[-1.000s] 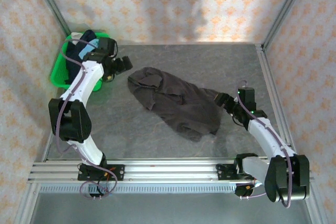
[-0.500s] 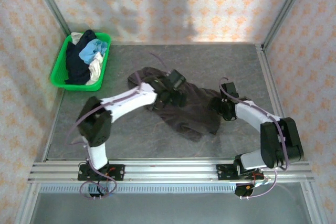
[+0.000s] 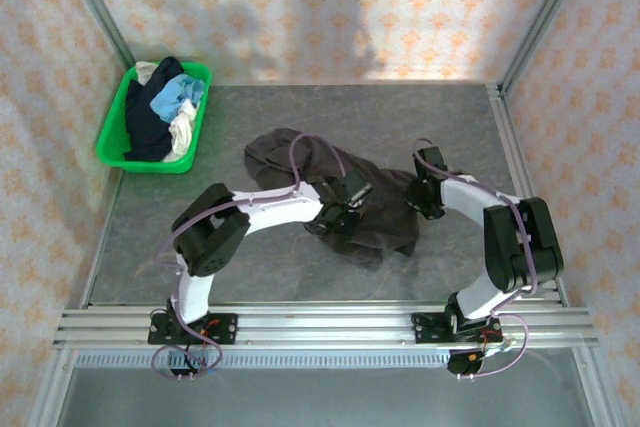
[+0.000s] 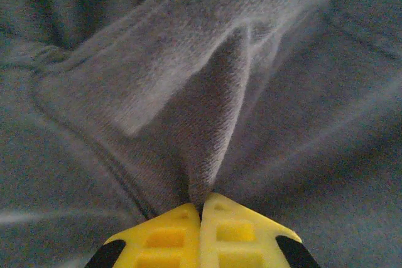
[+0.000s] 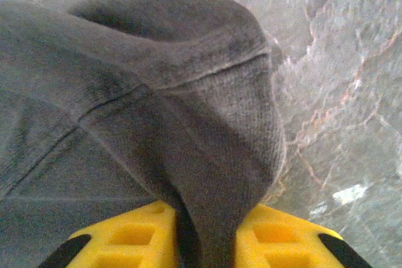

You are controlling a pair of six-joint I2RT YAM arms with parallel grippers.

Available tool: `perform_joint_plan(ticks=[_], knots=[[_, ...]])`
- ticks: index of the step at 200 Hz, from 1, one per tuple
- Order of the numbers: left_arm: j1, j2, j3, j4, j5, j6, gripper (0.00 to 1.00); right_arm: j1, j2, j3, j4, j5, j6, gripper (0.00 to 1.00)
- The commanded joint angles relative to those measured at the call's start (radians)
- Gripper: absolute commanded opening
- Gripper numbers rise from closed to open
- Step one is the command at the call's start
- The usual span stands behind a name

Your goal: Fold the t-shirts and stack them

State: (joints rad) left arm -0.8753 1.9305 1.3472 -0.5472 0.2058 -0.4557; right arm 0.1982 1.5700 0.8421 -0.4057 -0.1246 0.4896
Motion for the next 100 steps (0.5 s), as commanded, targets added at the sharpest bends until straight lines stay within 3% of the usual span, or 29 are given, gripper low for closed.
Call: perform_joint_plan(ticks=[1,12,34,63,69,82,92,100], knots=[[0.018,-0.153,-0.039,-0.022,-0.024,0.006,0.00,-0.042,-0.048,0.080,-0.070,0.045,-0.008,0.10],[0.019,-0.218,-0.064,-0.028,-0.050,0.011,0.00,-0.068,-0.078,0.140,-0.103,0.048,-0.019,0.00],[-0.011,-0.313,-0.094,-0.010,-0.085,-0.024,0.00,-0.098,-0.101,0.310,-0.145,0.029,-0.037,0.00],[-0.177,-0.332,-0.041,0.016,-0.109,-0.020,0.00,-0.024,-0.015,0.598,-0.180,-0.082,-0.067,0.00],[-0.202,-0.333,-0.028,0.020,-0.110,-0.025,0.14,0.020,0.018,0.672,-0.200,-0.085,-0.090,0.00],[-0.221,-0.345,-0.031,0.050,-0.086,-0.038,0.27,0.090,0.095,0.799,-0.231,-0.123,-0.113,0.00],[-0.219,-0.371,-0.053,0.070,-0.106,-0.052,0.61,0.127,0.152,0.872,-0.241,-0.169,-0.125,0.00],[-0.214,-0.394,-0.063,0.066,-0.139,-0.045,0.66,0.149,0.200,0.935,-0.272,-0.171,-0.137,0.03]])
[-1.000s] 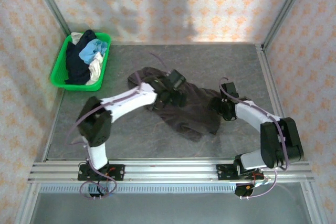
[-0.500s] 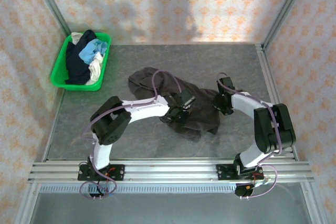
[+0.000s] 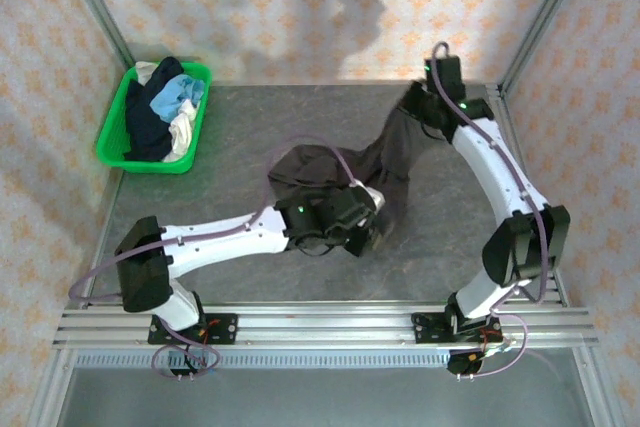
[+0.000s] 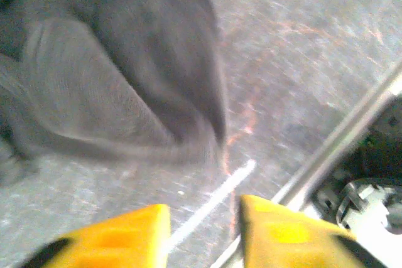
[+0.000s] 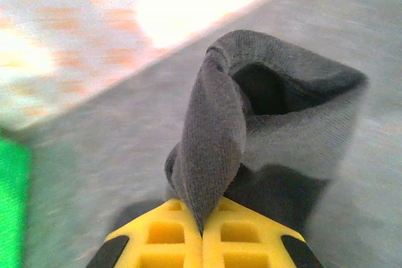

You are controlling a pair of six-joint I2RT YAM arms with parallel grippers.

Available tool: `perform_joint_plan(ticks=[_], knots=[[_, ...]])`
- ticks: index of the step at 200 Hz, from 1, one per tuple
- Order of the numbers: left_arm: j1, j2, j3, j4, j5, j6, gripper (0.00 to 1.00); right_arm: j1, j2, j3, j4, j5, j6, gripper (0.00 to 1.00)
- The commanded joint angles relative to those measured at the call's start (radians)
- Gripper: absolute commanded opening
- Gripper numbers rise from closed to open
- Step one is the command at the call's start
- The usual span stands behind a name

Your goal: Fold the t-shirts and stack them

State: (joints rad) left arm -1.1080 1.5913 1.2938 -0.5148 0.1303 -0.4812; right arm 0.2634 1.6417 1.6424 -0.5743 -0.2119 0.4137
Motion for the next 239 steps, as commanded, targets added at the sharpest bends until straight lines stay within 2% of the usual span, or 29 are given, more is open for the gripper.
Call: perform_joint_plan(ticks=[1,10,19,27,51,77,99,118,133,146,165,182,197,209,221,239], knots=[[0.019,-0.057,-0.011,0.034,-0.067,-0.019,0.66,0.088,0.136,0.145,-0.109,-0.082,-0.064,0.04],[0.035,-0.082,-0.020,0.015,-0.095,-0.013,0.70,0.108,0.185,0.207,-0.161,-0.064,-0.083,0.13],[0.066,-0.104,-0.026,-0.015,-0.126,-0.019,0.77,0.126,0.232,0.273,-0.237,-0.028,-0.098,0.34],[0.101,-0.122,-0.036,-0.037,-0.144,-0.023,0.81,0.130,0.248,0.287,-0.268,-0.002,-0.097,0.45],[0.213,-0.135,-0.054,-0.097,-0.202,-0.024,0.84,0.127,0.179,0.199,-0.272,0.091,-0.089,0.56],[0.315,-0.027,0.003,-0.139,-0.229,-0.002,0.86,0.096,0.028,0.007,-0.239,0.194,-0.046,0.64],[0.384,0.134,0.136,-0.169,-0.217,0.039,0.86,0.067,-0.114,-0.234,-0.158,0.218,0.032,0.65],[0.436,0.296,0.312,-0.197,-0.193,0.073,0.86,0.087,-0.218,-0.457,0.001,0.112,0.088,0.64],[0.469,0.455,0.495,-0.240,-0.165,0.102,0.86,0.156,-0.268,-0.594,0.129,0.065,0.133,0.64],[0.487,0.581,0.666,-0.290,-0.154,0.123,0.86,0.239,-0.283,-0.673,0.226,0.073,0.174,0.64],[0.510,0.776,0.930,-0.388,-0.143,0.143,0.86,0.341,-0.265,-0.764,0.370,0.095,0.229,0.64],[0.529,0.926,1.146,-0.473,-0.121,0.136,0.85,0.385,-0.213,-0.805,0.483,0.089,0.253,0.64],[0.538,1.001,1.232,-0.449,-0.041,0.140,0.82,0.401,-0.138,-0.793,0.517,0.080,0.248,0.64],[0.543,1.038,1.264,-0.422,-0.020,0.141,0.80,0.412,-0.069,-0.763,0.514,0.082,0.244,0.64],[0.553,1.061,1.284,-0.405,0.007,0.147,0.71,0.425,-0.001,-0.724,0.484,0.085,0.234,0.62],[0.581,1.069,1.289,-0.399,0.048,0.139,0.44,0.430,0.071,-0.675,0.401,0.109,0.231,0.52]])
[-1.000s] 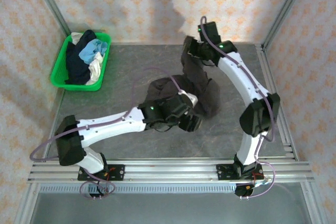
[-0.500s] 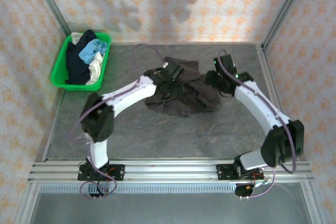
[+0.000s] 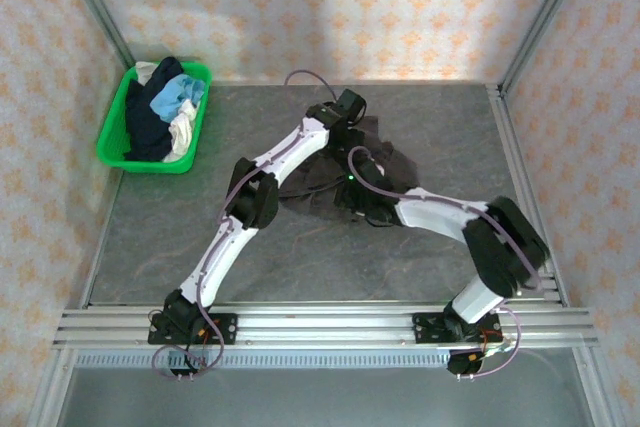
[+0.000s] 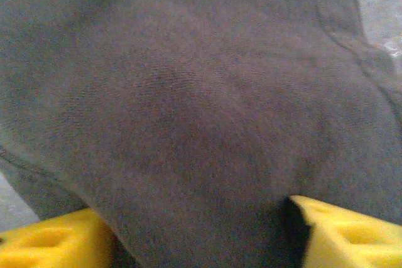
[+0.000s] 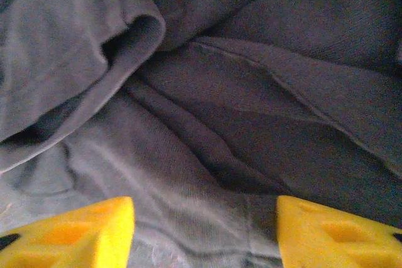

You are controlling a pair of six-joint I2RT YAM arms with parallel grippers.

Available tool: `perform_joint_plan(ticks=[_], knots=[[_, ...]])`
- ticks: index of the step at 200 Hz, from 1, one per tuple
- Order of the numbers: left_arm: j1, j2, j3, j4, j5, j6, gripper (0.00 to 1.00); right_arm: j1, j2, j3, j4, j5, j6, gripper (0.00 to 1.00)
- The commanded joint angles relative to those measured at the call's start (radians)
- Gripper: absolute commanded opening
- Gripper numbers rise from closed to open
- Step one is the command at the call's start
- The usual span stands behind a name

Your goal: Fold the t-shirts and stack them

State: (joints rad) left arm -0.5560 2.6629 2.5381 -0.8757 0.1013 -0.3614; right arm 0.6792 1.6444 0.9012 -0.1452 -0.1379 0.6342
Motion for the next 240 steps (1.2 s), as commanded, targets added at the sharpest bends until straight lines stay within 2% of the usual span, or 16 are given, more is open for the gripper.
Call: perform_joint_plan(ticks=[1,21,33,47,62,90,100,111,118,127,133,154,180,199,220,240], knots=[[0.031,-0.003,0.045,-0.038,0.078,0.020,0.43,0.014,0.071,0.068,-0.033,0.038,0.011,0.51],[0.069,-0.017,0.041,-0.055,0.099,0.028,0.16,0.014,0.085,0.093,-0.162,0.133,0.007,0.26],[0.096,-0.045,0.022,-0.071,0.107,0.033,0.00,0.007,0.061,0.100,-0.259,0.217,0.002,0.16],[0.129,-0.113,-0.051,-0.061,0.102,0.038,0.00,-0.029,0.016,0.098,-0.356,0.290,-0.016,0.09],[0.164,-0.230,-0.187,-0.021,0.083,0.043,0.00,-0.104,-0.049,0.089,-0.419,0.312,-0.057,0.05],[0.232,-0.539,-0.569,0.105,0.011,0.010,0.00,-0.297,-0.127,0.139,-0.475,0.282,-0.193,0.03],[0.245,-0.657,-0.723,0.149,-0.029,-0.020,0.00,-0.358,-0.120,0.180,-0.472,0.262,-0.253,0.06],[0.244,-0.778,-0.890,0.215,-0.019,-0.042,0.00,-0.403,-0.092,0.253,-0.507,0.285,-0.270,0.17],[0.243,-0.841,-0.990,0.263,0.012,-0.061,0.19,-0.415,-0.072,0.303,-0.546,0.296,-0.283,0.24],[0.241,-0.897,-1.095,0.300,0.038,-0.098,0.48,-0.413,-0.060,0.355,-0.596,0.313,-0.292,0.40],[0.240,-0.928,-1.157,0.320,0.048,-0.112,0.56,-0.408,-0.067,0.371,-0.617,0.319,-0.287,0.45],[0.242,-0.998,-1.286,0.329,0.015,-0.130,0.66,-0.364,-0.153,0.318,-0.574,0.265,-0.270,0.53],[0.245,-1.024,-1.285,0.236,-0.091,-0.108,0.73,-0.306,-0.208,0.170,-0.378,0.061,-0.248,0.61],[0.255,-1.021,-1.258,0.199,-0.160,-0.089,0.78,-0.288,-0.122,0.187,-0.338,0.039,-0.251,0.61],[0.286,-0.980,-1.223,0.164,-0.210,-0.082,0.78,-0.287,0.016,0.306,-0.375,0.069,-0.275,0.61],[0.324,-0.915,-1.189,0.164,-0.193,-0.070,0.77,-0.289,0.140,0.425,-0.405,0.082,-0.285,0.61]])
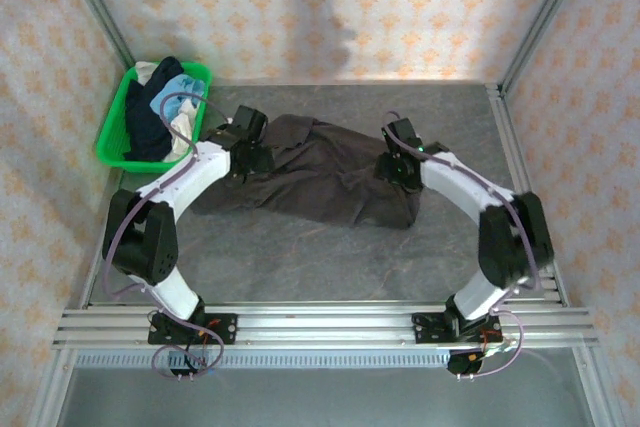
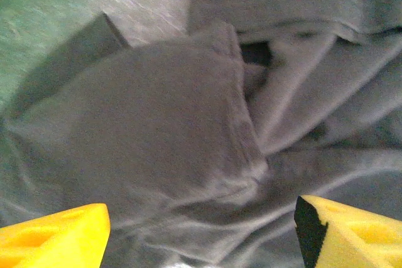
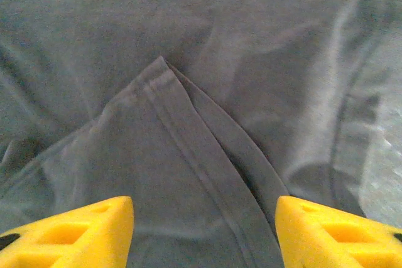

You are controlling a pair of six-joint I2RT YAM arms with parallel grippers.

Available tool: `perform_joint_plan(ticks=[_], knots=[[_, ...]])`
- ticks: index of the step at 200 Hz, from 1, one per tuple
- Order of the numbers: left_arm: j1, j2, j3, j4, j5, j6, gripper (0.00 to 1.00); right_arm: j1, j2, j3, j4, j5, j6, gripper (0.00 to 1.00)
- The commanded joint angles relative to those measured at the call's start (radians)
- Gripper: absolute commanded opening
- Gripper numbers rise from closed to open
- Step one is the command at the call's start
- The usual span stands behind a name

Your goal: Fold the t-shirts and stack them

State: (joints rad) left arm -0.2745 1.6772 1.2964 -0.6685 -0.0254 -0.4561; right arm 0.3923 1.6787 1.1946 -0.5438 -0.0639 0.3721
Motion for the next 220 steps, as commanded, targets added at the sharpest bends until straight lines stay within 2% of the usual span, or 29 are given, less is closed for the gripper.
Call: perform_joint_plan(ticks=[1,47,62,81,94,124,133,157,191,220], knots=[[0.043,0.074,0.054,-0.043,-0.065,0.025,0.77,-0.002,0.112,0.136,-0.007,0.009,-0.023,0.61],[0.056,0.270,0.183,-0.038,0.001,0.050,0.76,-0.003,0.307,0.287,-0.020,-0.008,-0.006,0.58],[0.056,0.318,0.236,-0.060,0.017,0.053,0.70,-0.004,0.344,0.309,-0.038,0.003,0.002,0.54],[0.056,0.315,0.245,-0.049,0.046,0.060,0.52,-0.006,0.352,0.301,-0.052,0.028,0.008,0.48],[0.056,0.289,0.226,-0.031,0.056,0.067,0.39,-0.010,0.342,0.281,-0.051,0.038,0.017,0.37],[0.058,0.248,0.199,-0.033,0.065,0.092,0.07,-0.017,0.331,0.250,-0.043,0.009,0.033,0.20],[0.058,0.238,0.200,-0.051,0.056,0.094,0.01,-0.018,0.323,0.243,-0.040,0.003,0.037,0.15],[0.057,0.165,0.173,-0.057,0.054,0.099,0.00,-0.018,0.267,0.217,-0.039,-0.001,0.037,0.00],[0.058,0.047,0.147,-0.094,0.046,0.094,0.00,-0.018,0.121,0.177,-0.061,0.016,0.029,0.00],[0.057,-0.124,0.099,-0.109,0.046,0.098,0.00,-0.018,-0.035,0.105,-0.087,0.017,0.016,0.00]])
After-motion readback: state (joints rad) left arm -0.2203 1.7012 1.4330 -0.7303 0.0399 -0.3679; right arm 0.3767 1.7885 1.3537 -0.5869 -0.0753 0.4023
